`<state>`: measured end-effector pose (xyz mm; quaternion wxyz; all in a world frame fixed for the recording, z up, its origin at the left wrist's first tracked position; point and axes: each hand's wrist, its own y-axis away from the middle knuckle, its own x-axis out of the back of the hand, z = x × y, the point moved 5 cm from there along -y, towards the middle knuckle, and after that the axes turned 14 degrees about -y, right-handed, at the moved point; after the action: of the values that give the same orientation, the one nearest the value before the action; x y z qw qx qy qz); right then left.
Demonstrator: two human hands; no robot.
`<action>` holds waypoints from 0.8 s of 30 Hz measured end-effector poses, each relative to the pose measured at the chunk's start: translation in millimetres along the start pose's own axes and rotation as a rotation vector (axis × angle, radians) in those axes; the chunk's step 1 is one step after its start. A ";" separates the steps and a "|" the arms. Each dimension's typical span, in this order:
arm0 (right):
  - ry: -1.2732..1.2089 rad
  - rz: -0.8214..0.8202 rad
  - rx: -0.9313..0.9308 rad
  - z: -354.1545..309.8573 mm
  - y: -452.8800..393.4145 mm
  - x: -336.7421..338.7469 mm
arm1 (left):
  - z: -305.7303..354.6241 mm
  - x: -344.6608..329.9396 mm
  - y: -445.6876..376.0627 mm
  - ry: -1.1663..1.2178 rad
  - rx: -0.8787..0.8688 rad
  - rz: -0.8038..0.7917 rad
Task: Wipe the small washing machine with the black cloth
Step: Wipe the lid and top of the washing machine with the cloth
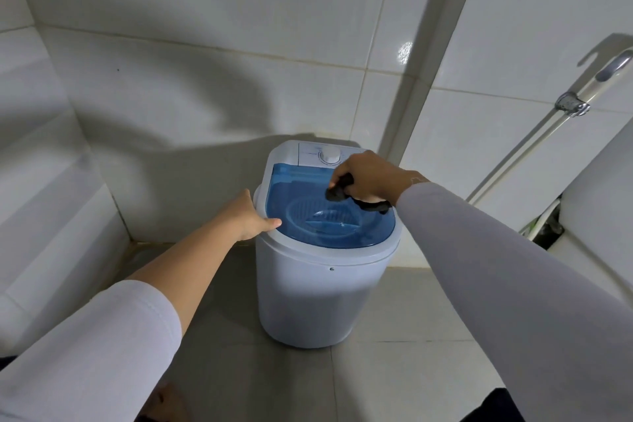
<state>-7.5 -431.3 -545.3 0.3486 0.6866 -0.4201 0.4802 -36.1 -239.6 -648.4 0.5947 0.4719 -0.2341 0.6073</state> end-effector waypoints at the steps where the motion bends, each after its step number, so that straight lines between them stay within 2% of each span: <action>1: 0.007 -0.011 0.028 -12.1 -5.3 -5.0 | -0.2 -1.0 1.9 0.015 -0.004 -0.022; 6: 0.036 -0.089 0.187 -62.5 -23.1 -38.8 | -1.1 -4.8 3.8 0.048 -0.047 -0.044; 12: 0.140 -0.133 0.259 -75.5 -28.6 -67.1 | -3.3 -6.3 -2.3 0.039 -0.075 -0.013; 24: 0.108 -0.159 0.141 -39.2 -13.5 -56.4 | -26.3 -21.4 -32.5 -0.004 -0.036 -0.023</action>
<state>-20.0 -377.5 -588.3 0.3584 0.7136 -0.3103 0.5157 -16.5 -222.2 -687.3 0.6097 0.4651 -0.2408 0.5949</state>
